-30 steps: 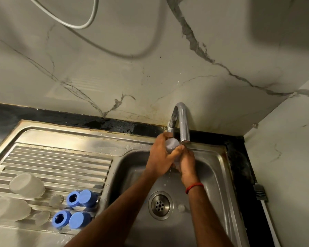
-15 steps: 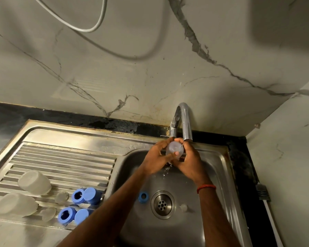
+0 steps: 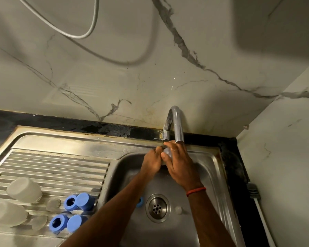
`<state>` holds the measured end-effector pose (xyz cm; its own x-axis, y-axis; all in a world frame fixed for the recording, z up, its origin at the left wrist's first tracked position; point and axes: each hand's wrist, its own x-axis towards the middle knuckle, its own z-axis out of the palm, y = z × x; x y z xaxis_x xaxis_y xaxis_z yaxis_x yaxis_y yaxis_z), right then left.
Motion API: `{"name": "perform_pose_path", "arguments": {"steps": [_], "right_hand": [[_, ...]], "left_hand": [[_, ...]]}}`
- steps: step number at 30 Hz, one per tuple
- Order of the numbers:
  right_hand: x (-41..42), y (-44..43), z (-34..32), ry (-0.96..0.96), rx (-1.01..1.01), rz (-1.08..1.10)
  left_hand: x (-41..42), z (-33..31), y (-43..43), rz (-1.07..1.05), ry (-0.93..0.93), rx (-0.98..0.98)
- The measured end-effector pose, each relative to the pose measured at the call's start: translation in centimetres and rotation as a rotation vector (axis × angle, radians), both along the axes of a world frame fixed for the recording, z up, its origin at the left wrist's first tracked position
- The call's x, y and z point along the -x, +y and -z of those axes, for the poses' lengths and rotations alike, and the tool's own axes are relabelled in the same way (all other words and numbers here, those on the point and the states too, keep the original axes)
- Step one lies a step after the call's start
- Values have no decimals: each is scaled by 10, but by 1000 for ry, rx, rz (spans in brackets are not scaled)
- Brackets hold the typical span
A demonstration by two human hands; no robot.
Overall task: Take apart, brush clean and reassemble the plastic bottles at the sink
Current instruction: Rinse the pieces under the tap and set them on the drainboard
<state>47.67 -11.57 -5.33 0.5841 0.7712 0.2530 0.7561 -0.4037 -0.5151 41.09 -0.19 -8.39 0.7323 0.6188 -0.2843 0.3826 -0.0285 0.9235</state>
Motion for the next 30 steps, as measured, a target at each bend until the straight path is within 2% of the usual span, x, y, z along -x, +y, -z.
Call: {"name": "perform_pose_path", "arguments": {"steps": [2, 3, 5, 7, 9, 11, 12, 13, 14, 15, 17, 18, 19, 20, 22, 24, 26, 28, 29, 30], "right_hand": [[-2, 5, 6, -181, 20, -72], [-3, 7, 9, -204, 1, -63], [-1, 13, 9, -73, -80, 93], [-2, 22, 13, 192, -96, 315], [-8, 30, 10, 650, -72, 540], [-15, 29, 6, 1164, -139, 645], [-16, 27, 1, 1301, -162, 639], [-15, 27, -2, 1317, -142, 611], [-12, 28, -5, 1213, -95, 565], [-8, 28, -4, 968, -22, 509], [-1, 25, 2, 275, 20, 363], [1, 24, 8, -17, 0, 270], [0, 22, 14, -220, -18, 196], [-3, 20, 21, -316, -40, 130], [-10, 16, 30, -348, -75, 61], [-14, 16, 33, -225, -125, 45], [-8, 22, 24, 86, -230, 192], [-3, 34, 10, 657, -254, 458], [-5, 36, 5, 956, -239, 553], [-8, 35, 2, 1168, -221, 591]], "left_hand": [[-3, -5, 0, 138, 31, -295], [-4, -7, -2, 159, 13, -363], [-6, -8, -6, 91, -48, -336], [-8, 3, -7, 30, -87, -377], [-4, 10, -7, 52, -113, -516], [-1, 10, -7, 126, -98, -677], [0, 11, -6, 158, -84, -730], [-1, 10, -6, 164, -73, -747], [-3, 10, -5, 136, -74, -724], [-5, 11, -4, 90, -90, -659], [-7, 12, -1, 24, -152, -504], [-8, 9, 0, 12, -167, -426], [-10, 8, 3, 12, -145, -330], [-11, 6, 5, 8, -103, -221], [-15, 4, 7, -19, -23, -24], [-15, 3, 3, -73, -68, -14], [-13, 3, 0, -98, -175, -196], [-7, 7, -4, -110, -209, -401], [-4, 11, -5, -110, -215, -477], [0, 12, -6, -105, -232, -524]]}}
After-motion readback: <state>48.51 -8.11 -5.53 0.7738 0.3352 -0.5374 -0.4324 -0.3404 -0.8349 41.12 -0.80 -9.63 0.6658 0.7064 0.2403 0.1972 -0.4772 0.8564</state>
